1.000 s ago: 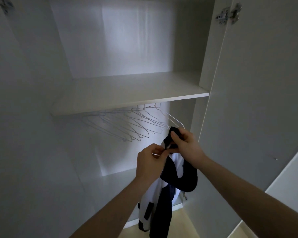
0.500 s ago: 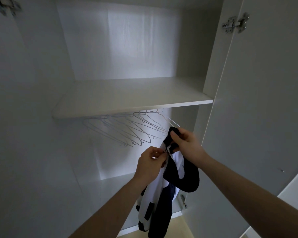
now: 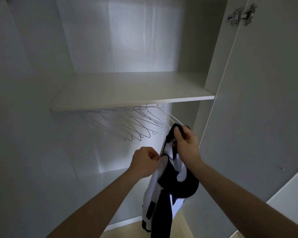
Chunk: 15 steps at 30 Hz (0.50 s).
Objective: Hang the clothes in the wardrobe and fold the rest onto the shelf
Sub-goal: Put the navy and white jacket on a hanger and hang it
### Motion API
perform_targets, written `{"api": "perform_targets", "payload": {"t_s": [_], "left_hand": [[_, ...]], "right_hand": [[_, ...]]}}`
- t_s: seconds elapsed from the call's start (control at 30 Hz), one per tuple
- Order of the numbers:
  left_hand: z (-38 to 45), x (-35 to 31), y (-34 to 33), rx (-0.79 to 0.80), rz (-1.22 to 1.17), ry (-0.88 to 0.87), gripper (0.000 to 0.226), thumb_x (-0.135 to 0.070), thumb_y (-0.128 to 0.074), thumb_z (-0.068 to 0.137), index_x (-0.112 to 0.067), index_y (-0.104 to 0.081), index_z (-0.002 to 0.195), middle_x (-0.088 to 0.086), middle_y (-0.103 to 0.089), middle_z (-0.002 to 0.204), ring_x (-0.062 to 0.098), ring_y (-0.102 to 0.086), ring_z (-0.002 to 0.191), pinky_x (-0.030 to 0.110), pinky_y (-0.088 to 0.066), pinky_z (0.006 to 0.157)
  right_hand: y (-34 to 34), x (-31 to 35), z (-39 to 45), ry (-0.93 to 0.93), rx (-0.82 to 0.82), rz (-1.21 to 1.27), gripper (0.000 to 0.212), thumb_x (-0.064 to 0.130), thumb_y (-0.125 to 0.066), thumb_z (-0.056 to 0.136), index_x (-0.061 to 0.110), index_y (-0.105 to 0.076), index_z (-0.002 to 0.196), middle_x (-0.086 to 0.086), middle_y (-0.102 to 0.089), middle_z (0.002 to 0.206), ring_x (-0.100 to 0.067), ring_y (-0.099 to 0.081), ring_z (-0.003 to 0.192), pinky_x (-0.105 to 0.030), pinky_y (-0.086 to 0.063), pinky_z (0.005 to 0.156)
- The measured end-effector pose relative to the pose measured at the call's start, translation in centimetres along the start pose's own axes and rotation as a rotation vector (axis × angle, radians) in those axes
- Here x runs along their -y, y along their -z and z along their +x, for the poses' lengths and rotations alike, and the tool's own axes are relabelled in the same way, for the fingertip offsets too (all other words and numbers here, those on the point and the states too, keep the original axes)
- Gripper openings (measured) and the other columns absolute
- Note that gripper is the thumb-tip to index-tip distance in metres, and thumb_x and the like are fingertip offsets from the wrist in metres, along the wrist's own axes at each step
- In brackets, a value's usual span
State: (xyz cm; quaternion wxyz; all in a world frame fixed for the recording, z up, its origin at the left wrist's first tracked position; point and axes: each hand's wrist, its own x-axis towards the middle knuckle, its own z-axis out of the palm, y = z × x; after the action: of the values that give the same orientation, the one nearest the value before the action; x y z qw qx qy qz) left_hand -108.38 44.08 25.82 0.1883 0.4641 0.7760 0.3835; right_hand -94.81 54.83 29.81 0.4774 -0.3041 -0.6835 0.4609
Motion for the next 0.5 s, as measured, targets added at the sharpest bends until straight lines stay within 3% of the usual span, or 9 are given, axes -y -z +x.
{"api": "perform_targets", "payload": {"t_s": [0.1,0.2,0.3,0.4,0.5], "left_hand": [[-0.5,3.5,-0.4,0.000,0.074,0.083,0.027,-0.016,-0.065,0.092,-0.033,-0.064,0.070,-0.017,-0.064,0.071,0.006,-0.061,0.073,0.022,-0.046,0.070],[-0.9,4.4,-0.6,0.054,0.093,0.034,0.029,-0.016,-0.061,0.093,-0.035,-0.058,0.071,-0.015,-0.063,0.076,0.008,-0.060,0.074,0.028,-0.049,0.071],[-0.4,2.4,0.8,0.047,0.069,-0.065,0.016,-0.033,-0.073,0.084,-0.032,-0.057,0.089,-0.015,-0.063,0.090,0.011,-0.061,0.082,0.030,-0.054,0.074],[1.0,-0.5,3.0,0.044,-0.008,-0.131,0.054,-0.057,-0.081,0.072,-0.035,-0.053,0.112,-0.019,-0.060,0.107,0.004,-0.060,0.095,0.028,-0.054,0.078],[2.9,-2.0,3.7,0.080,0.129,-0.177,0.034,-0.061,-0.070,0.081,-0.035,-0.061,0.102,-0.016,-0.068,0.095,0.007,-0.066,0.085,0.035,-0.057,0.078]], "right_hand": [[0.3,2.7,1.4,0.034,0.016,0.116,0.028,0.020,-0.056,0.106,-0.002,-0.062,0.089,-0.028,-0.064,0.080,-0.023,-0.059,0.066,-0.035,-0.053,0.060],[0.8,4.6,2.9,0.060,0.117,0.104,0.023,0.017,-0.055,0.106,0.000,-0.064,0.093,-0.009,-0.067,0.075,-0.017,-0.063,0.066,-0.029,-0.056,0.061],[0.4,3.8,3.1,0.018,0.216,0.028,0.026,0.022,-0.057,0.106,-0.001,-0.063,0.094,-0.010,-0.071,0.075,-0.024,-0.070,0.070,-0.041,-0.059,0.071],[-0.3,2.2,2.8,-0.002,0.280,-0.015,0.029,0.025,-0.060,0.104,-0.002,-0.062,0.094,-0.024,-0.069,0.083,-0.029,-0.069,0.074,-0.053,-0.059,0.079],[-1.0,1.2,2.5,-0.003,0.374,-0.043,0.029,0.032,-0.060,0.100,0.005,-0.064,0.090,-0.020,-0.070,0.082,-0.037,-0.071,0.078,-0.048,-0.060,0.072]]}}
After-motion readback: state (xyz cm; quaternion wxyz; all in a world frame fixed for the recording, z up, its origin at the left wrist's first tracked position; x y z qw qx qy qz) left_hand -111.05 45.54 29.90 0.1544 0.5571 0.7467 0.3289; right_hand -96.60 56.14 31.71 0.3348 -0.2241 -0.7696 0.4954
